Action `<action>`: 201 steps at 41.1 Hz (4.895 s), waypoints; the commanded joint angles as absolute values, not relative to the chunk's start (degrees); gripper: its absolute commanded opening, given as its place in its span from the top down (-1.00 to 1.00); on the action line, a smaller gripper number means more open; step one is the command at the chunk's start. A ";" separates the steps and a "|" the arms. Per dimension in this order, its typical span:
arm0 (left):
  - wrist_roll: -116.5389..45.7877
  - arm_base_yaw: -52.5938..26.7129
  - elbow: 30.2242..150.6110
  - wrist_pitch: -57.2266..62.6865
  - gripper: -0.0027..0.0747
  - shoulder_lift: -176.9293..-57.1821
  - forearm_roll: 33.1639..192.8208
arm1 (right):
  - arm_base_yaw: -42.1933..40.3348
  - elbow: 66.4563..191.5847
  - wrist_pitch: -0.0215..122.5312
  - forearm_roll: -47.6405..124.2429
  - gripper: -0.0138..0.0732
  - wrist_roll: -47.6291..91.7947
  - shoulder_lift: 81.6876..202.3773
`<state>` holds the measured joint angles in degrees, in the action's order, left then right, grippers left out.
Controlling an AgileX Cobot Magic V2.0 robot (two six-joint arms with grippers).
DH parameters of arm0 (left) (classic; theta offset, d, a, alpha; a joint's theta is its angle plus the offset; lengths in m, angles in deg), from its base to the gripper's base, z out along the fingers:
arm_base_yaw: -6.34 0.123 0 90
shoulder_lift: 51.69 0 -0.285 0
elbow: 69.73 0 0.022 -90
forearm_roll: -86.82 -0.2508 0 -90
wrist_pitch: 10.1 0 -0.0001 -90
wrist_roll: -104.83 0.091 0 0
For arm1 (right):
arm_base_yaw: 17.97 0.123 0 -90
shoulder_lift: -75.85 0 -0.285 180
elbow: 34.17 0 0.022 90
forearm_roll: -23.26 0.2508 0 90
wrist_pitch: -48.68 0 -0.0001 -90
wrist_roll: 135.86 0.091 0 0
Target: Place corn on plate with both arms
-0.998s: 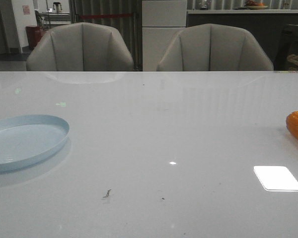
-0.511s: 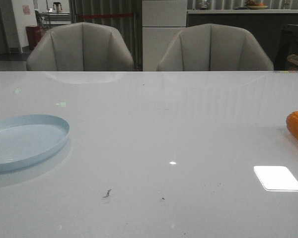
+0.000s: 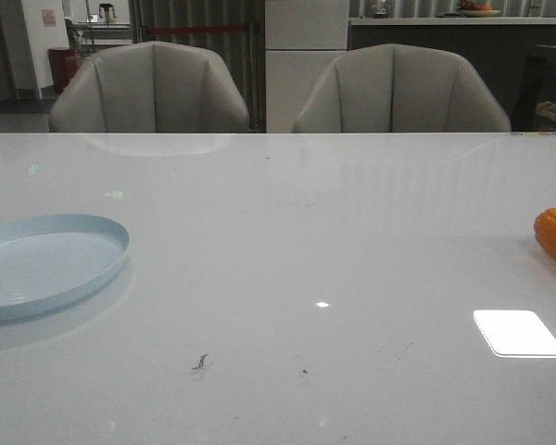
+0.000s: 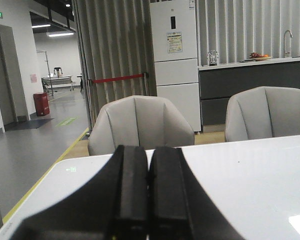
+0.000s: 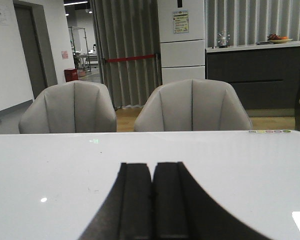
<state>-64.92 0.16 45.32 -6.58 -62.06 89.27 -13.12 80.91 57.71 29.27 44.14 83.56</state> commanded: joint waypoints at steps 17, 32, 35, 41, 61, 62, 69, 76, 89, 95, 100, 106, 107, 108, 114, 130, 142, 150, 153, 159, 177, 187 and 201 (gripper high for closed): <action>-65.06 0.25 62.08 -6.20 0.69 -93.89 89.04 | -13.45 101.23 57.58 29.44 0.55 44.46 118.98; -65.06 0.25 62.08 -7.87 0.67 -110.49 92.80 | -13.45 101.23 58.16 29.44 0.55 44.46 137.99; -65.06 0.25 62.08 -7.65 0.60 -111.71 92.97 | -13.45 101.23 58.16 29.44 0.50 44.46 138.70; -65.06 0.25 62.08 -7.53 0.20 -114.09 93.07 | -13.45 101.23 58.10 29.44 -0.08 44.46 138.74; -65.06 3.07 68.25 0.43 -0.39 -123.17 99.58 | -13.45 101.23 58.14 29.44 -0.56 44.46 138.74; -65.06 3.63 69.28 2.38 -0.39 -124.43 99.58 | -13.45 101.23 58.14 29.44 -0.56 44.46 138.74; -65.06 7.05 78.21 10.50 -0.39 -132.50 99.94 | -13.45 101.23 58.14 29.44 -0.56 44.46 138.74; -65.06 9.63 87.68 18.09 -0.29 -142.11 100.05 | -13.45 101.23 58.14 29.44 -0.56 44.46 138.74; -65.06 9.91 101.30 26.51 -0.26 -158.21 99.81 | -13.45 101.23 58.14 29.44 -0.56 44.46 138.74; -65.06 9.91 103.38 26.38 -0.26 -162.80 99.11 | -13.45 101.23 58.28 29.44 -0.56 44.46 138.74; -65.06 9.91 103.90 25.56 -0.26 -165.21 98.48 | -13.45 101.23 58.35 29.44 -0.56 44.46 138.74; -65.06 9.91 103.90 25.93 -0.26 -167.30 98.48 | -13.45 101.23 58.35 29.44 -0.56 44.46 138.74; -65.06 9.91 103.90 26.08 -0.26 -167.58 98.48 | -13.45 101.23 58.35 29.44 -0.56 44.46 138.74; -65.06 9.91 103.90 26.21 -0.26 -167.69 98.48 | -13.45 101.23 58.35 29.44 -0.56 44.46 138.74; -65.06 9.91 103.90 27.18 -0.11 -167.79 98.48 | -13.45 101.23 58.35 29.44 -0.56 44.46 138.74; -65.06 9.91 104.12 28.14 0.69 -167.79 98.48 | -13.45 101.23 58.35 29.44 -0.56 44.46 138.74; -65.06 9.79 111.35 33.64 0.69 -167.79 103.87 | -13.45 101.23 58.35 29.44 -0.56 44.46 138.74; -65.06 9.54 117.84 40.12 0.69 -167.79 114.12 | -13.45 101.23 58.35 29.44 -0.56 44.46 138.74; -65.06 8.72 119.57 42.06 0.69 -167.79 117.17 | -13.45 101.23 58.35 29.44 -0.56 44.46 138.74; -64.83 5.84 120.85 42.94 0.69 -167.79 123.29 | -13.45 101.23 58.35 29.44 -0.56 44.46 138.74; -67.16 -9.48 120.85 38.64 0.69 -167.93 125.18 | -13.45 101.23 58.35 29.44 -0.56 44.46 138.74; -70.70 -13.48 120.62 38.70 0.69 -171.25 121.41 | -13.45 101.23 58.29 29.44 -0.56 44.46 138.74; -70.70 -15.00 120.53 29.31 0.69 -173.57 114.83 | -13.45 101.23 58.18 29.44 -0.56 44.46 138.74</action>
